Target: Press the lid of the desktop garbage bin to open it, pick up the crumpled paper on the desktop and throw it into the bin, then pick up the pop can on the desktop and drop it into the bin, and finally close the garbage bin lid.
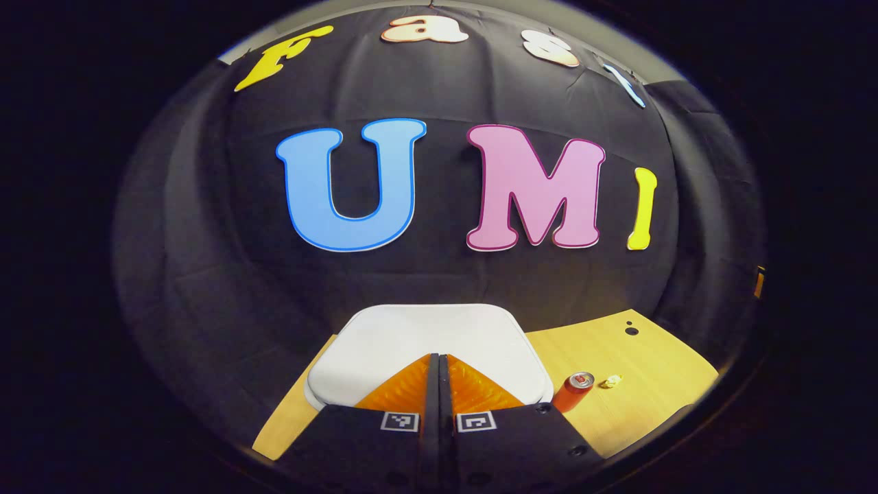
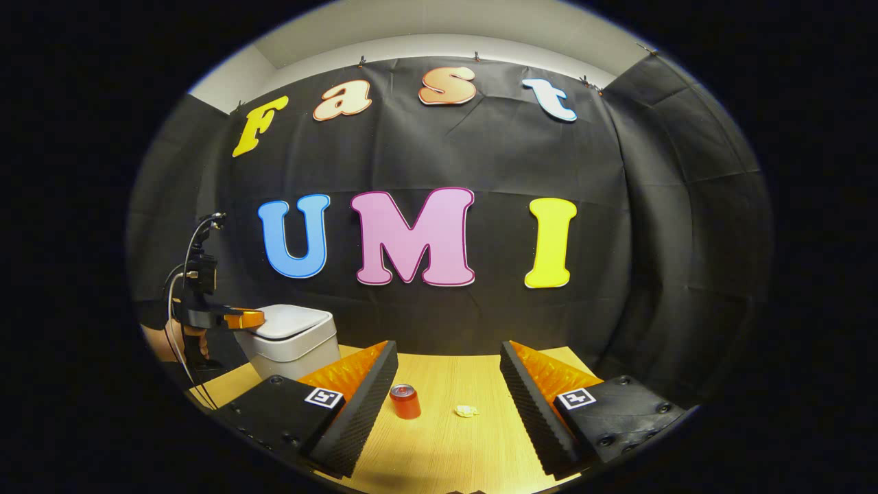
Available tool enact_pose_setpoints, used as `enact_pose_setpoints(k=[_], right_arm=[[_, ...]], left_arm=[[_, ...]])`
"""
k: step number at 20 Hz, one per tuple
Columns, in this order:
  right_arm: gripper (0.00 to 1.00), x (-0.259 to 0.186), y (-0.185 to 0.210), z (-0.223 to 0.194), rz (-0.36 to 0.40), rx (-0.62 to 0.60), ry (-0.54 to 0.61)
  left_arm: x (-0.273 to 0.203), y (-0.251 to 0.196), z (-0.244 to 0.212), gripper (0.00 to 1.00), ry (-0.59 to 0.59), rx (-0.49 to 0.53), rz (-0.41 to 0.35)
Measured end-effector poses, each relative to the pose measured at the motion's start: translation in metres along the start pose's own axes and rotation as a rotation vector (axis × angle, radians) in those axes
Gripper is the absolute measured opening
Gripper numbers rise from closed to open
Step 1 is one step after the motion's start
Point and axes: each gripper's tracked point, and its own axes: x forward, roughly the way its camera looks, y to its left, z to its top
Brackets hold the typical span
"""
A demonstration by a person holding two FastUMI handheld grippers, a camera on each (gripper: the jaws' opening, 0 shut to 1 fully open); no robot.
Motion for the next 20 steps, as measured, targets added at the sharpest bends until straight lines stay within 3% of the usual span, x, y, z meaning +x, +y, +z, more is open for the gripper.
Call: enact_pose_setpoints(k=[5,10,17,20], right_arm=[[0.97,-0.009,0.003,0.020,-0.040,-0.046,-0.043],[0.97,-0.015,0.009,0.025,-0.071,-0.066,-0.057],[0.97,-0.014,0.016,0.014,-0.094,-0.094,-0.017],[0.97,-0.007,0.019,0.006,-0.083,-0.116,0.007]], left_arm=[[-0.039,-0.012,0.084,0.06,-0.189,-0.037,-0.032],[-0.117,-0.038,0.128,0.05,-0.331,-0.067,-0.072],[-0.200,-0.087,0.099,0.05,-0.310,-0.141,-0.176],[-0.209,-0.095,0.086,0.11,-0.296,-0.142,-0.201]])
